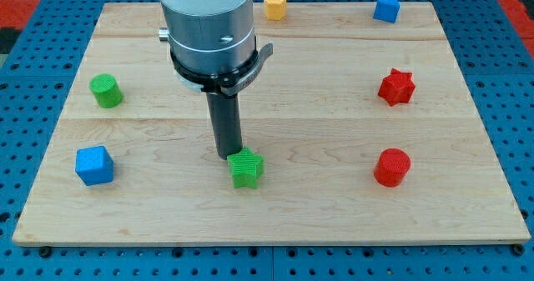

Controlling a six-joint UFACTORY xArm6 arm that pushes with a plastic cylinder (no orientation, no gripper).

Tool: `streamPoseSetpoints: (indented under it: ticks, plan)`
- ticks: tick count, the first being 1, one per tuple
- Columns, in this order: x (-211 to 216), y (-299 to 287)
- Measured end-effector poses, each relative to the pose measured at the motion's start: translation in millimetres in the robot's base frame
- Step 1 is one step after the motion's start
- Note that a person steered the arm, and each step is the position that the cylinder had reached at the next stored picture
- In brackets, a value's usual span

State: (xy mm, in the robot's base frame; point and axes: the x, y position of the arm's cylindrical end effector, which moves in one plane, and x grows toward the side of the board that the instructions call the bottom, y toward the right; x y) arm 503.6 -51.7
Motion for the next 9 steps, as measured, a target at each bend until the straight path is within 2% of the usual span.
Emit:
streamPoseSetpoints:
  ticks: [2,3,5,7,9]
  plan:
    - [0.0,-5.7]
    - [-21.2,-20.1]
    - [-95.7,-73.2]
    - [-149.6,-136.4]
    - [-250.5,-206.7]
